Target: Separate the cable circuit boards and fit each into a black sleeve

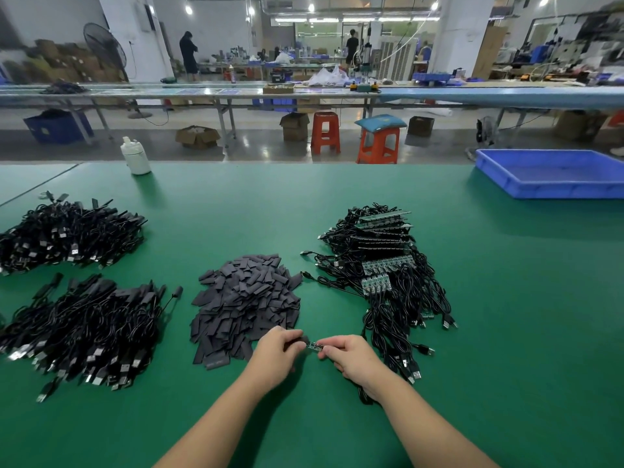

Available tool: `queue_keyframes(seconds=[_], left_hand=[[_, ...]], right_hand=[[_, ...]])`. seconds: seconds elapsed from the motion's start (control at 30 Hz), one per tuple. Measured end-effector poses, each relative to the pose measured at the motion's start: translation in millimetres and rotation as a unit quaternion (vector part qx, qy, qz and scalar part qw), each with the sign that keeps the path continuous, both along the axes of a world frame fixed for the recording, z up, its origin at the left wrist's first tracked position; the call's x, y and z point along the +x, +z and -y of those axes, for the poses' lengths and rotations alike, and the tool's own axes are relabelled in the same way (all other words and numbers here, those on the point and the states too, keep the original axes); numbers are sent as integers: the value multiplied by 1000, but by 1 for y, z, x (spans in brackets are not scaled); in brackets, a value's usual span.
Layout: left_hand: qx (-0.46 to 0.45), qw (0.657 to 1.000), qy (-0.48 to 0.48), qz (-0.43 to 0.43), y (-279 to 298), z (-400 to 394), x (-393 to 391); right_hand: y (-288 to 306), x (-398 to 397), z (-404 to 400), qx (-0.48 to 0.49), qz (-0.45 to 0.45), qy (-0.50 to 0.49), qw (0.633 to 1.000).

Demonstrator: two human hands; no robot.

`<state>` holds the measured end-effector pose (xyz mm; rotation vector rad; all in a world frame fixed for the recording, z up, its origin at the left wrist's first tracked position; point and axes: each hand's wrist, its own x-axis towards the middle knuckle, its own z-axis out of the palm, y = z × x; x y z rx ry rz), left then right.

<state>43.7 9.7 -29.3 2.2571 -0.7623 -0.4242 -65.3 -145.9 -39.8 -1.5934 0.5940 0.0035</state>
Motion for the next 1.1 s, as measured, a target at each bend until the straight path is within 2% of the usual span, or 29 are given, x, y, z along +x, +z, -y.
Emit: queue_keyframes(seconds=[0.27,0.47,0.8,1.1], left_hand=[[16,999,-18,49,5,-8,6],[-12,998,-21,65,3,-13,6],[-45,997,-17,65,-1,-12,8],[-7,999,-29,45,-4,-11,11]], right_hand=[[0,0,2,2,-7,0,1000],[0,-1,3,4,-11,3,1000],[1,-1,3,12,-15,5,1000],[0,-2,3,22,-9,1,1000]])
